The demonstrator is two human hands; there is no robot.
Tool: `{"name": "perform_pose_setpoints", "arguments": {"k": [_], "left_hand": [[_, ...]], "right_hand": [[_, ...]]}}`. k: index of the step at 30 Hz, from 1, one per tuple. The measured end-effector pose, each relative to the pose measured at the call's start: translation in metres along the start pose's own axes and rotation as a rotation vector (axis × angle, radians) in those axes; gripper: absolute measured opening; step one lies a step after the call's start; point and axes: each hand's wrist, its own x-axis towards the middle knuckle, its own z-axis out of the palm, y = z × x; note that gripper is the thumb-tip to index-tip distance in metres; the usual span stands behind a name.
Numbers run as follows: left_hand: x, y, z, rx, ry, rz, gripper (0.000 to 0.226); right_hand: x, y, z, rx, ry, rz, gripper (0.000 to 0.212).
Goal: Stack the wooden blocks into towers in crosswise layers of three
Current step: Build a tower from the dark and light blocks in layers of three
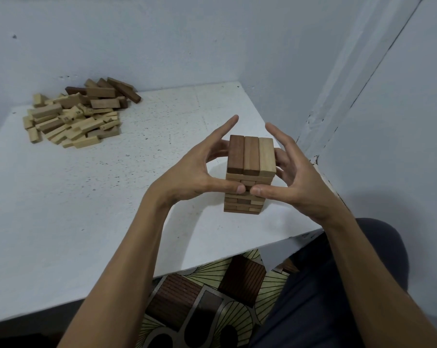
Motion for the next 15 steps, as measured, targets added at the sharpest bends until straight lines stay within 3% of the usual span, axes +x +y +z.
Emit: {"name": "perform_pose_setpoints", "arguments": {"k": [15], "left_hand": [[-0.002, -0.01, 0.003, 0.004, -0.011, -0.029, 0.114]], "right_hand": [[0.0, 0.015, 0.002, -0.012, -0.025, 0.022, 0.106]]}}
